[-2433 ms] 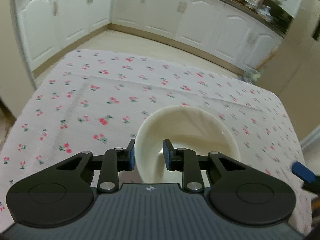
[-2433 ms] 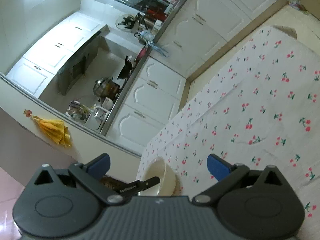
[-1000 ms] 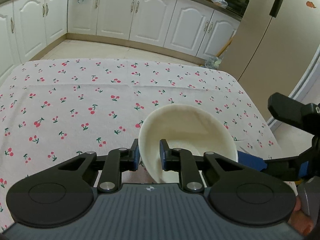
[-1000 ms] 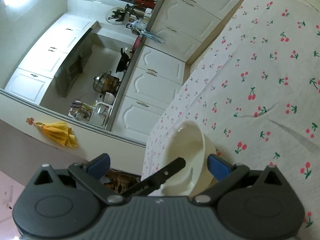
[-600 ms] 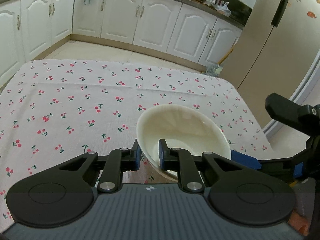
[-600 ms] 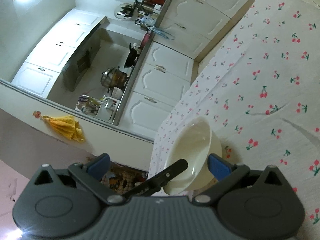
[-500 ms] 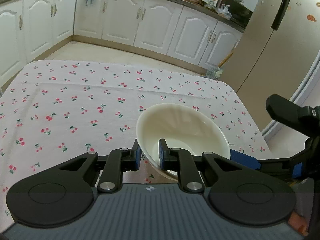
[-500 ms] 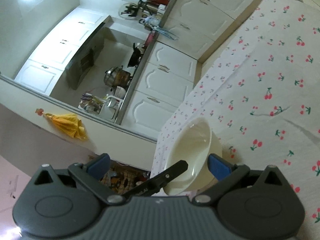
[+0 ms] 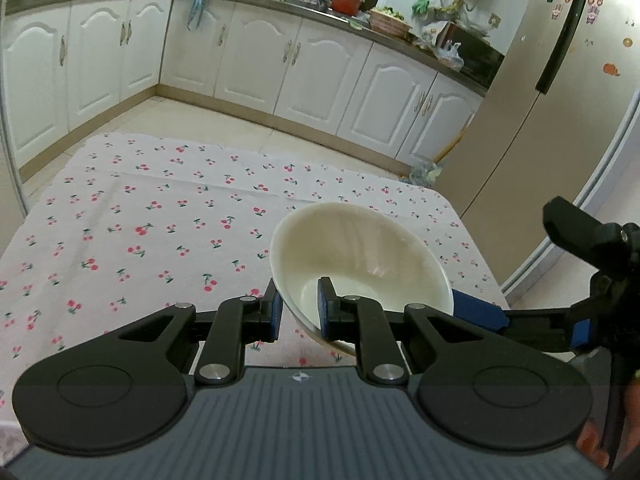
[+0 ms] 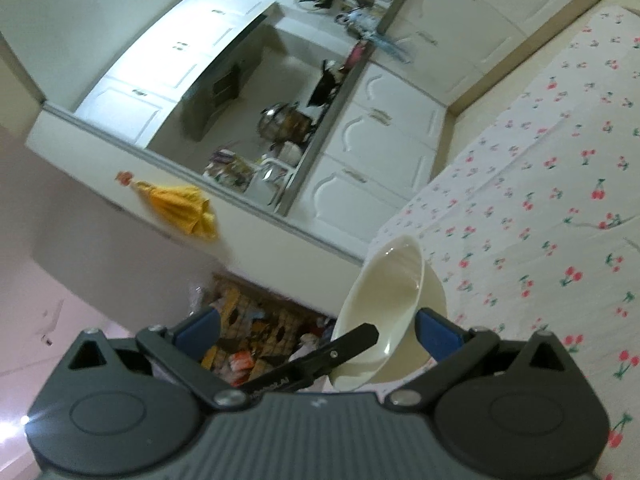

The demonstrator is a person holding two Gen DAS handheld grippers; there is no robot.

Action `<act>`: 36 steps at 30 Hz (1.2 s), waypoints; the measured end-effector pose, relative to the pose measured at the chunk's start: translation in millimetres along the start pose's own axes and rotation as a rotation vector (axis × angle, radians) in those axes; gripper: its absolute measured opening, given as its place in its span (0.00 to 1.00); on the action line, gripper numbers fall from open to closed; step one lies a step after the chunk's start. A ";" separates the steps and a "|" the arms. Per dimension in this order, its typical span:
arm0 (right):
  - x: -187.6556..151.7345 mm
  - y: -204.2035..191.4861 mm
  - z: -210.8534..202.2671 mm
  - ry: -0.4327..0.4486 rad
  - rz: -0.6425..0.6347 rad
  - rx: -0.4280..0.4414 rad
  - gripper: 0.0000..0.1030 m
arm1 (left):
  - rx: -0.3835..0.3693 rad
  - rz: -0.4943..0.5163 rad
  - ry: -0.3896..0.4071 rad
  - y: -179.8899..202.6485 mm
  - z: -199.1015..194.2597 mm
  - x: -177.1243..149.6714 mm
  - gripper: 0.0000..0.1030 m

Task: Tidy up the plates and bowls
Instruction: 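Carry the second cream bowl with both tools to the nested bowls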

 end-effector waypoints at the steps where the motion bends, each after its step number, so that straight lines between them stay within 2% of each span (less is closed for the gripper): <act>1: -1.5 -3.4 -0.6 -0.006 -0.006 0.010 1.00 | -0.001 0.000 0.004 -0.4 -4.0 -2.3 0.16; 13: -21.4 -39.4 -10.7 -0.026 -0.060 0.099 1.00 | -0.034 0.002 0.047 -1.7 -45.3 -19.9 0.17; 22: -42.7 -59.7 -17.4 -0.024 -0.058 0.150 1.00 | -0.076 -0.016 0.057 -0.3 -58.4 -39.7 0.18; 36: -92.4 -38.4 -39.7 -0.010 0.083 0.188 1.00 | -0.168 0.031 0.005 18.5 -47.4 -58.2 0.20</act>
Point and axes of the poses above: each gripper's, at about its wrist camera, not at the fingertips, and z roughly the way its jaws point, y to its right, x to its top, the point moved 7 cm from there along z, roughly the way its jaws point, and after that the axes turned 15 degrees about -y, right-handed, at the moved point
